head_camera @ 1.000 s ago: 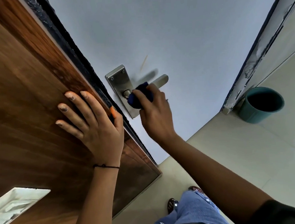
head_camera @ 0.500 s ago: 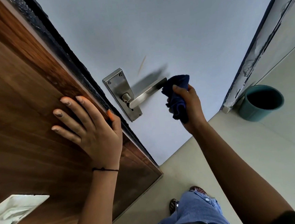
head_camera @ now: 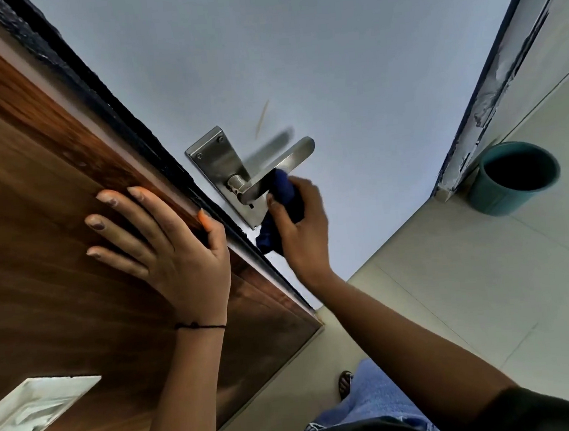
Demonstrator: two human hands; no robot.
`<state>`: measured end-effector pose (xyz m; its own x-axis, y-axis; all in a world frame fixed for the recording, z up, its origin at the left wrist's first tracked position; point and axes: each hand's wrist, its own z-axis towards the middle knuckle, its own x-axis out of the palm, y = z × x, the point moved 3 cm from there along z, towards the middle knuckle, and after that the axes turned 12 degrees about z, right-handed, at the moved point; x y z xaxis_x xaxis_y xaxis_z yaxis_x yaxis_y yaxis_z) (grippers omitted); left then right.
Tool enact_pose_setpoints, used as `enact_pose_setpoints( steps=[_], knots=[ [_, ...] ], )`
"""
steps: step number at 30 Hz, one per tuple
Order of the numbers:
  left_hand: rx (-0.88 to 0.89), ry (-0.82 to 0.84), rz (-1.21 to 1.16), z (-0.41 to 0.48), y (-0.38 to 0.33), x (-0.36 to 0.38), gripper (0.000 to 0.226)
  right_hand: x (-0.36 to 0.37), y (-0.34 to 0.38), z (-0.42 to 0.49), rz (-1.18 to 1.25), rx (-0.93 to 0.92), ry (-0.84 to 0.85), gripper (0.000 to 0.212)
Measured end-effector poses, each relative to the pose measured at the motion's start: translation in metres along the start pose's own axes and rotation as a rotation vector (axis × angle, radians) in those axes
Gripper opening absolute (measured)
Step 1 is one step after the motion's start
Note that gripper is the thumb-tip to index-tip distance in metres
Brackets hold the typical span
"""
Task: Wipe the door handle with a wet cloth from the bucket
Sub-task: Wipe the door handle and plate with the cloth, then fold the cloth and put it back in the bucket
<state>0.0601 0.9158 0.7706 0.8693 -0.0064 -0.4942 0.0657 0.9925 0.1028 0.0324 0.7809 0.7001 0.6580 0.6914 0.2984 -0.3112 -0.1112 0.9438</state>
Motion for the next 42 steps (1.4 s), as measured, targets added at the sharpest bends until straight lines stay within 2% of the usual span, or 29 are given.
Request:
enact_pose_setpoints(
  steps=[3, 6, 8, 12, 16, 18, 22, 25, 27, 28, 30, 32, 33, 37, 40, 42],
  knots=[
    [0.000, -0.005, -0.010, 0.000, 0.000, -0.001, 0.066, -0.017, 0.008, 0.026, 0.087, 0.042, -0.211, 0.030],
    [0.003, 0.003, -0.015, -0.001, 0.000, -0.001, 0.066, -0.014, 0.013, 0.030, 0.114, 0.041, -0.249, 0.034],
    [0.010, 0.002, -0.008, -0.001, 0.000, -0.001, 0.067, -0.002, 0.012, 0.011, 0.039, -0.022, -0.172, 0.037],
    [0.006, 0.017, 0.005, -0.001, -0.001, -0.002, 0.067, 0.019, 0.003, -0.024, -0.039, -0.056, 0.093, 0.037],
    [-0.016, 0.054, 0.003, -0.001, -0.004, -0.005, 0.066, 0.006, 0.011, -0.017, -0.132, -0.080, 0.349, 0.040],
    [-0.031, 0.062, -0.025, -0.001, -0.007, -0.007, 0.066, -0.015, 0.016, -0.007, -0.102, -0.024, 0.359, 0.036],
    [-0.105, 0.148, -0.160, -0.003, -0.031, -0.017, 0.070, -0.072, 0.027, 0.018, 0.047, 0.217, 0.173, 0.025],
    [0.022, 0.262, -0.283, -0.017, -0.084, -0.030, 0.073, -0.127, 0.037, 0.037, 0.007, 0.313, 0.137, 0.018],
    [0.172, 0.376, -0.438, -0.027, -0.135, -0.037, 0.059, -0.165, 0.045, 0.048, -0.024, 0.353, 0.147, 0.017],
    [0.211, 0.479, -0.552, -0.033, -0.162, -0.040, 0.048, -0.186, 0.050, 0.053, -0.028, 0.375, 0.137, 0.020],
    [0.183, 0.836, -0.838, -0.046, -0.221, -0.048, 0.034, -0.236, 0.064, 0.066, -0.039, 0.415, 0.083, 0.023],
    [0.100, 1.192, -1.090, -0.059, -0.276, -0.062, 0.037, -0.287, 0.078, 0.077, -0.024, 0.456, -0.004, 0.024],
    [0.093, 1.278, -1.167, -0.065, -0.303, -0.071, 0.039, -0.313, 0.087, 0.083, 0.000, 0.474, -0.044, 0.025],
    [0.138, 1.360, -1.322, -0.084, -0.404, -0.110, 0.052, -0.412, 0.120, 0.099, 0.053, 0.504, -0.203, 0.028],
    [0.218, 1.232, -1.376, -0.097, -0.472, -0.143, 0.063, -0.481, 0.140, 0.111, 0.095, 0.486, -0.320, 0.024],
    [0.240, 1.115, -1.373, -0.103, -0.506, -0.157, 0.056, -0.514, 0.148, 0.119, 0.140, 0.477, -0.374, 0.022]
  ],
)
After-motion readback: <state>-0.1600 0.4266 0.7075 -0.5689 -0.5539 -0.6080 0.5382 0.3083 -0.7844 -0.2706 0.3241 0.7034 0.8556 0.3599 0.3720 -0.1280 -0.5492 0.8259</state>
